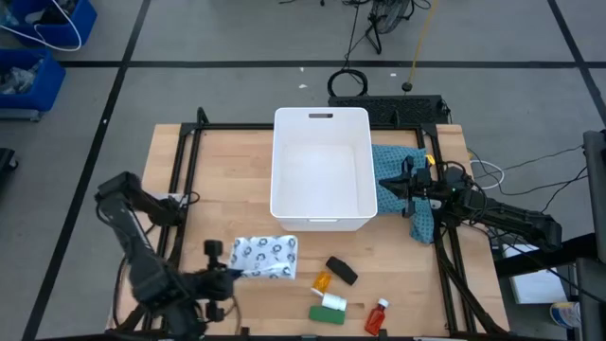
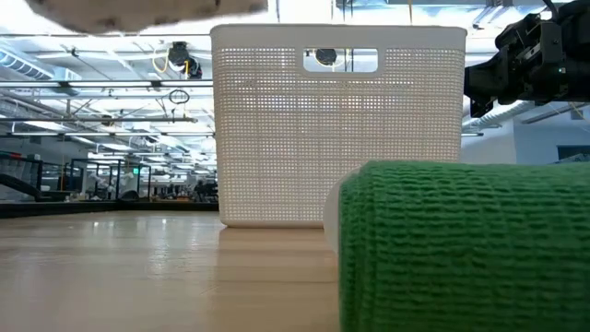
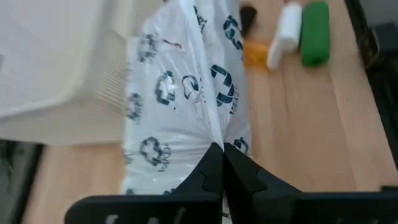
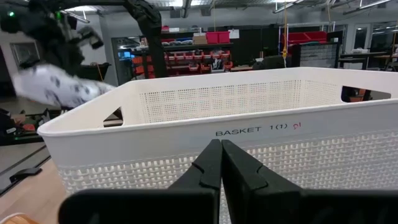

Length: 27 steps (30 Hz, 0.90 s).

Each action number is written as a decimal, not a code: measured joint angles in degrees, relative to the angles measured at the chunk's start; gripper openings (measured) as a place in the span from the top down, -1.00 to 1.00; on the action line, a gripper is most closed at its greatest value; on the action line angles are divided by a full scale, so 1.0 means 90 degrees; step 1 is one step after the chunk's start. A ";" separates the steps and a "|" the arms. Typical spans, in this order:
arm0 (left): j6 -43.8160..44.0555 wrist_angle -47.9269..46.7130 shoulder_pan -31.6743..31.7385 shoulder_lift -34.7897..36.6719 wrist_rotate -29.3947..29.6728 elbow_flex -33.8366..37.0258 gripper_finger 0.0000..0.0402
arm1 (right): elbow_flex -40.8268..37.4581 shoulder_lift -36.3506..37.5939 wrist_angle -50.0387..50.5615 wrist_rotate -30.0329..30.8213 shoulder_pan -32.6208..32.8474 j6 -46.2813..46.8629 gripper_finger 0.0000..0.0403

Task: Pick & place medical supplies in basket/bin
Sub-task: Put the white mailer bag into the white bin

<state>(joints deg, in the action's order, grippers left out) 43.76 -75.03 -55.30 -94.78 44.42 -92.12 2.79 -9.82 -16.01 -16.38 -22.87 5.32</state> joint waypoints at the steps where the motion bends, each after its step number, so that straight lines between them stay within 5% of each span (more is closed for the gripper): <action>1: -0.0022 -0.0036 -0.0080 0.0104 0.0185 0.0002 1.00 | 0.0000 -0.0001 0.0000 0.0001 0.0000 0.0000 1.00; 9: -0.1372 0.0369 -0.0201 0.1126 0.1136 0.0168 1.00 | 0.0000 -0.0001 0.0000 0.0005 0.0000 0.0000 1.00; 16: -0.3531 0.1510 0.0322 0.1862 0.0707 0.0172 1.00 | 0.0000 -0.0001 -0.0004 0.0035 0.0000 -0.0022 1.00; 20: -0.5179 0.2654 0.1081 0.2153 -0.0418 0.0172 1.00 | 0.0000 0.0000 -0.0027 0.0251 0.0000 -0.0044 1.00; 27: -0.7805 0.4349 0.2801 0.2182 -0.3406 0.0175 1.00 | 0.0000 0.0000 -0.0027 0.0316 0.0000 -0.0044 1.00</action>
<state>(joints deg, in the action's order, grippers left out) -26.48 -35.89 -30.09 -75.14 13.77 -90.54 2.79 -9.82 -16.25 -13.54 -22.87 4.93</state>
